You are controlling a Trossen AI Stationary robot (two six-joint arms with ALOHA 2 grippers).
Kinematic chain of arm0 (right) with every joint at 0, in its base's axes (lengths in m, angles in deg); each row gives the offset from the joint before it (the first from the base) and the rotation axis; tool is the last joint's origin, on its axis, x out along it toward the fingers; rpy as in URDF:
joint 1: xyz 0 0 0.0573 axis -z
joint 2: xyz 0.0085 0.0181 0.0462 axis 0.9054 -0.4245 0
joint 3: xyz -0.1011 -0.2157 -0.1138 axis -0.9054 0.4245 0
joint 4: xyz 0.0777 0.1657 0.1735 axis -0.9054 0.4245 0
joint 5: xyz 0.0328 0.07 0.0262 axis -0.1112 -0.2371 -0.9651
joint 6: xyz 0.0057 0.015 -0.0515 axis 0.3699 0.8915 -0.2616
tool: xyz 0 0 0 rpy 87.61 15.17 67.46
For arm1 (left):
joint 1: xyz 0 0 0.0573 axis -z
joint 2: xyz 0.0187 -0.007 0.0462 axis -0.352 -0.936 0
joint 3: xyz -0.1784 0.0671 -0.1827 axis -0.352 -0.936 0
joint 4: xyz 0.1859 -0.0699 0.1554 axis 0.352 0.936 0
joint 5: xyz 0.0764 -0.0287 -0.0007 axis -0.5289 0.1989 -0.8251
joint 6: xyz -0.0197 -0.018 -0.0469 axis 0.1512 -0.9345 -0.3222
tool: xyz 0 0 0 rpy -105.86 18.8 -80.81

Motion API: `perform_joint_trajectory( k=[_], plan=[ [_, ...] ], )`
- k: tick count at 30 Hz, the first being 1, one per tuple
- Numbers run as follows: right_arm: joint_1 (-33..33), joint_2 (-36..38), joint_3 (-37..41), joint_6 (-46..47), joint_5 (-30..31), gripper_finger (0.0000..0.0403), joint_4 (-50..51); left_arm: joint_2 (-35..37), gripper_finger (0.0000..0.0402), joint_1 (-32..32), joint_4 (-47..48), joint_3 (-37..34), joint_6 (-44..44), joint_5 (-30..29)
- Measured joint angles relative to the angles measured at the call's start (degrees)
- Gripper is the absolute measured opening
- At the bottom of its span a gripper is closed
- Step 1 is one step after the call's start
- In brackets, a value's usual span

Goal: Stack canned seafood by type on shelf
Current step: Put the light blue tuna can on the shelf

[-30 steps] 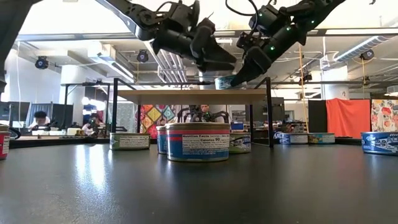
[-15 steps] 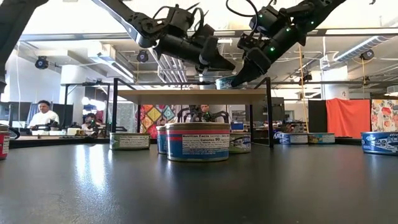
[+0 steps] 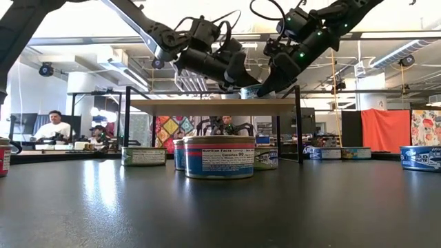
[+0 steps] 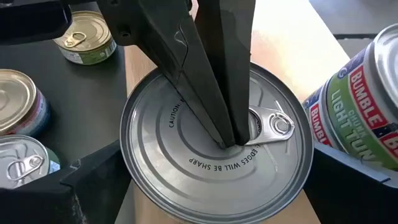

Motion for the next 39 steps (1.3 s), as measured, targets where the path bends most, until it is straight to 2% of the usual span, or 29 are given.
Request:
perform_joint_trajectory(
  k=[12, 17, 26, 32, 39],
  plan=[
    [-0.1, 0.2, -5.9, -3.2, 1.7, 0.04, 13.9, -0.1, 0.0, -0.2, 0.7, -1.0, 0.6, 0.0],
    [-0.1, 0.2, -7.6, -4.2, 2.6, 0.04, 16.1, -0.1, 0.0, -0.2, 0.4, -1.3, 0.7, -0.3],
    [0.0, -0.8, -7.0, -3.5, 3.1, 0.04, 15.1, 0.0, 0.0, -0.1, -1.2, -1.5, -0.2, -0.3],
    [-0.1, -1.7, -6.9, -4.5, 3.5, 0.04, 13.4, 0.0, 0.0, 0.8, -7.5, -1.9, -1.6, 7.1],
    [-0.2, -2.0, -6.8, -5.3, 3.1, 0.04, 11.6, -3.0, 0.0, 2.1, -15.1, -1.8, -2.9, 8.2]
  ],
)
